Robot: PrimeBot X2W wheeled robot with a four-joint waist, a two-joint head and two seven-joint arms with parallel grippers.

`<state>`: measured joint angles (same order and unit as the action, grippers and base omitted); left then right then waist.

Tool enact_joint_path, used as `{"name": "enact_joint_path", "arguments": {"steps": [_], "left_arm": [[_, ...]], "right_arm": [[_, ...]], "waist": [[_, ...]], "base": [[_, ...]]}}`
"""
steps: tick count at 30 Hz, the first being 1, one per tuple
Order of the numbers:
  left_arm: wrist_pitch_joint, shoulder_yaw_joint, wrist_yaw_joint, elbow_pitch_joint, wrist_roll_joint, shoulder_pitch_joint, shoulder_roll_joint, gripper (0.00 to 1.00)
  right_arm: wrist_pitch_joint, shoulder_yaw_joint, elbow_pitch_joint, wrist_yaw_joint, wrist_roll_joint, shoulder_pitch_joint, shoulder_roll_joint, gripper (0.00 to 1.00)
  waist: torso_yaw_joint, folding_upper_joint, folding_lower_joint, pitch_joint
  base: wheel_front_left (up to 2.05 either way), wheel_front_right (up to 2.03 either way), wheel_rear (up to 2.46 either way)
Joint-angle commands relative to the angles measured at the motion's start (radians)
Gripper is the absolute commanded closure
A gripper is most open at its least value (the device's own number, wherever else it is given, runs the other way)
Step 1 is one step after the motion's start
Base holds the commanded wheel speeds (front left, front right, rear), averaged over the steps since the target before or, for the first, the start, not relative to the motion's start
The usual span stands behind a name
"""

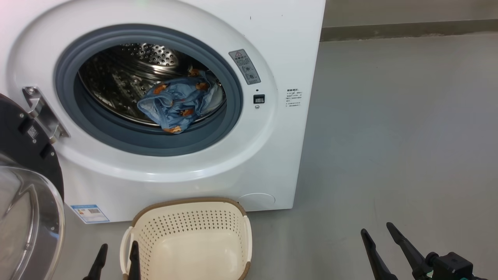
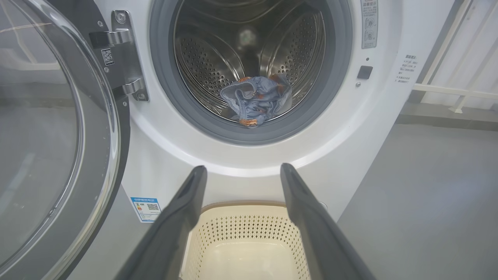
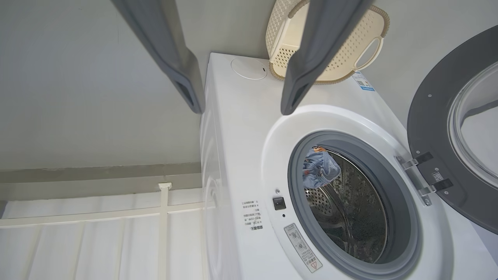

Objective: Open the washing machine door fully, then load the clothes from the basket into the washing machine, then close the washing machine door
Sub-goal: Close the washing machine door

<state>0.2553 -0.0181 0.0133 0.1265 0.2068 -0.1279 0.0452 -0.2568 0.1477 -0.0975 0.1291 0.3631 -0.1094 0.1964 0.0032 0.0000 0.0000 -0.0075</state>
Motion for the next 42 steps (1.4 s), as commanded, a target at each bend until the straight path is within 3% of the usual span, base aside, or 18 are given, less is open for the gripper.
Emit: {"name": "enact_joint_path", "arguments": {"steps": [1, 42], "left_arm": [[0.006, 0.035, -0.005, -0.032, -0.001, 0.011, 0.005, 0.0], [0.006, 0.031, -0.001, -0.031, -0.003, 0.011, 0.005, 0.0]], "right_arm": [[-0.005, 0.018, 0.025, 0.002, 0.01, 0.004, 0.022, 0.0], [-0.005, 0.024, 0.022, 0.002, 0.011, 0.006, 0.021, 0.0]], "waist": [[-0.001, 0.0, 0.0, -0.002], [0.004, 0.0, 0.0, 0.005]], "base": [[0.0, 0.0, 0.0], [0.0, 0.0, 0.0]]}}
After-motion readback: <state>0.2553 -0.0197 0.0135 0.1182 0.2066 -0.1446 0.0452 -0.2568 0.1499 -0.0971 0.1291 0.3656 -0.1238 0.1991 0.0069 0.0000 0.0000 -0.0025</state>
